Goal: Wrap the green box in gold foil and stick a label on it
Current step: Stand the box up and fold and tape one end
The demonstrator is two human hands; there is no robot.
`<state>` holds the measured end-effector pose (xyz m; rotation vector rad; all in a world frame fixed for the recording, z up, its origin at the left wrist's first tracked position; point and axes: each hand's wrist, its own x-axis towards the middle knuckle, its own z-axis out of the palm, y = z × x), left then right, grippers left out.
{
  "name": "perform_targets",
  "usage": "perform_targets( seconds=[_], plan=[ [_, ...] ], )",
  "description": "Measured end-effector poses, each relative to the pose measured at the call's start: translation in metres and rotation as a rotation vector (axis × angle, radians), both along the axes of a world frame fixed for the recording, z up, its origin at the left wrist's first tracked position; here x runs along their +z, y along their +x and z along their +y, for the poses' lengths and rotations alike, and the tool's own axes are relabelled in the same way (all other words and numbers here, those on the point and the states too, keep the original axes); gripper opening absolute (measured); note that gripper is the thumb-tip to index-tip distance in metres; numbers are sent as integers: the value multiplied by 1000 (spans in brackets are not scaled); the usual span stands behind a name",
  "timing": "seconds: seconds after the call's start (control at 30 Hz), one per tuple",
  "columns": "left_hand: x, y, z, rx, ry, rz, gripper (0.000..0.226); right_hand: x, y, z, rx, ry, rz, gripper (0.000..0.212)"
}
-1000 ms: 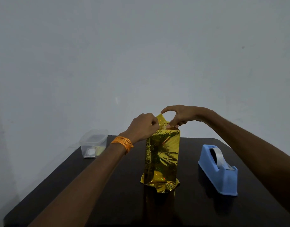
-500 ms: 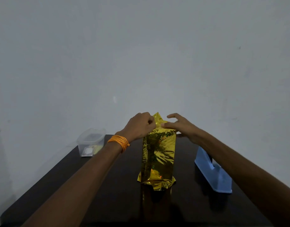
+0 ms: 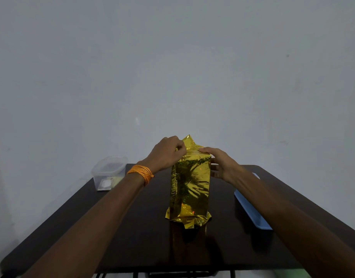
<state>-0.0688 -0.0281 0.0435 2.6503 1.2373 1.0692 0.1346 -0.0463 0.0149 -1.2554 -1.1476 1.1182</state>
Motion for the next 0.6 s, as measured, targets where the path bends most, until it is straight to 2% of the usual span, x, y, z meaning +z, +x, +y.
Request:
perform_targets(
  seconds=[0.13,0.2,0.33,0.47,0.53,0.6],
  plan=[
    [-3,1,-6,42,31,5,32,-11,1,-2,-32,17,155,25],
    [-8,1,-6,81,67,4,26,-17,10,-4,-57,30,182,30],
    [-19,2,-6,125,144,-70,22,-24,37,-19,-219,164,-36,24],
    [-19,15,-17,206,267,-226,43,-25,76,-44,-331,274,-286,16],
    [-11,30,-30,212,387,-313,39,-28,97,-52,-406,262,-414,12],
    [-4,51,-42,114,450,-349,30,-35,118,-60,-474,198,-550,15]
  ],
)
